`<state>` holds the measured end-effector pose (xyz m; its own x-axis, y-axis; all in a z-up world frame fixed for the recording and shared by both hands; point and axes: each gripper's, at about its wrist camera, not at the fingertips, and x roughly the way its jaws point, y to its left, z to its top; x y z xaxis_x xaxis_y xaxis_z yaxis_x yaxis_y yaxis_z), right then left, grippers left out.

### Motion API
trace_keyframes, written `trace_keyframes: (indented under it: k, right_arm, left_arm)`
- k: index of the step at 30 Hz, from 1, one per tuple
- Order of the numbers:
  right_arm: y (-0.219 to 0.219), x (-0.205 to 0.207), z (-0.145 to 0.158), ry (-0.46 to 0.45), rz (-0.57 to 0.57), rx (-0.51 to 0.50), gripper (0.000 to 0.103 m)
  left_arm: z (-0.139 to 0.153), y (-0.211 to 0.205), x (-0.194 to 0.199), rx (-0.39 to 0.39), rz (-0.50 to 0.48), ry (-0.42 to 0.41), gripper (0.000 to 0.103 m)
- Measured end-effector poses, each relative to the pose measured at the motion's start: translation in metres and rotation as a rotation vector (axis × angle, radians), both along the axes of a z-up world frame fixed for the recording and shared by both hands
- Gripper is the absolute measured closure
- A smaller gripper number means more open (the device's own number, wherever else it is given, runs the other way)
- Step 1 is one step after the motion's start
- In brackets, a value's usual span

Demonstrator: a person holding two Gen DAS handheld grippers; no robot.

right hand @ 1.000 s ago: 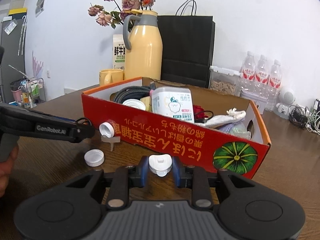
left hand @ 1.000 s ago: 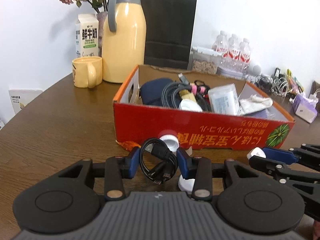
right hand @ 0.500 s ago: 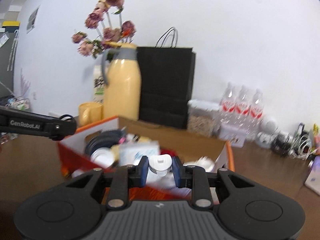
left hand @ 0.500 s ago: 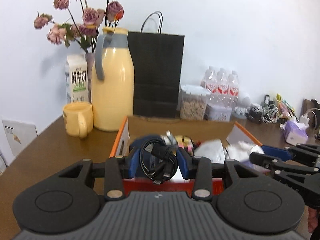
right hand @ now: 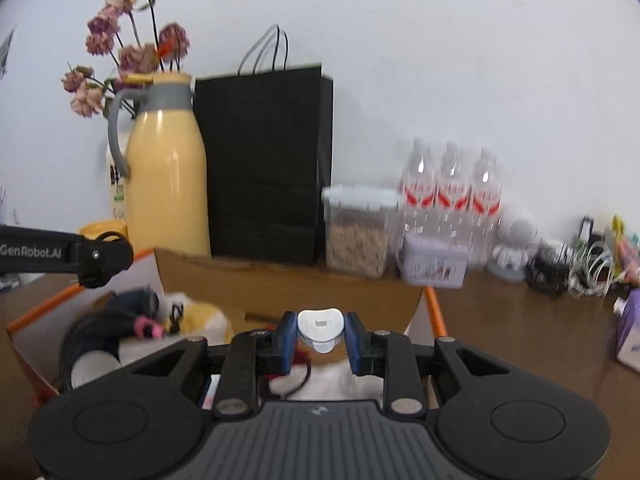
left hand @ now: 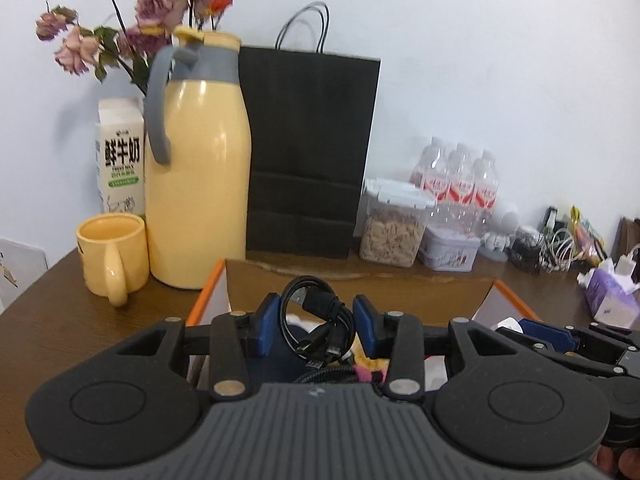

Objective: Organize objects
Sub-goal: 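Lower the heart-shaped cap and cable into the box and open both tools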

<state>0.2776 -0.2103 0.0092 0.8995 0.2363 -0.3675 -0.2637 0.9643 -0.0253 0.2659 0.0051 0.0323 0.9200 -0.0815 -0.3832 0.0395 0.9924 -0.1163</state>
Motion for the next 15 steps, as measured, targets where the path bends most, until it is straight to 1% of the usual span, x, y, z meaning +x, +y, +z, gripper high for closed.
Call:
trace_keyframes:
  k: [4,6,8,9,10,11,12,13,15]
  right_arm:
    - [0.0,0.003,-0.007,0.025,0.01,-0.005,0.079]
    - [0.002,0.0,-0.009,0.025,0.013,-0.01,0.078]
    - [0.001,-0.003,-0.009,0.021,0.007,-0.012,0.077]
    - [-0.001,-0.004,-0.009,0.016,0.003,-0.009,0.071]
    - [-0.002,-0.005,-0.009,0.013,-0.001,-0.004,0.066]
    - [-0.003,-0.007,-0.008,0.007,-0.006,0.002,0.054]
    - [-0.004,-0.008,-0.007,0.0,-0.013,0.006,0.04]
    - [-0.005,-0.01,-0.007,-0.008,-0.02,0.009,0.034]
    - [-0.006,-0.014,-0.005,-0.029,-0.027,0.011,0.01]
  left_arm:
    - [-0.008,0.0,0.002,0.016,0.004,0.025,0.062]
    - [-0.009,0.002,-0.001,0.009,0.002,0.019,0.061]
    - [-0.008,0.003,-0.005,0.005,0.009,0.002,0.051]
    - [-0.007,0.003,-0.006,0.006,0.013,-0.006,0.039]
    - [-0.006,0.004,-0.008,0.006,0.02,-0.017,0.021]
    - [-0.005,0.005,-0.01,0.007,0.033,-0.03,0.012]
    - [-0.003,0.005,-0.012,0.01,0.041,-0.042,0.002]
    - [-0.002,0.006,-0.014,0.011,0.044,-0.056,0.0]
    - [0.0,0.006,-0.016,0.006,0.038,-0.062,0.0]
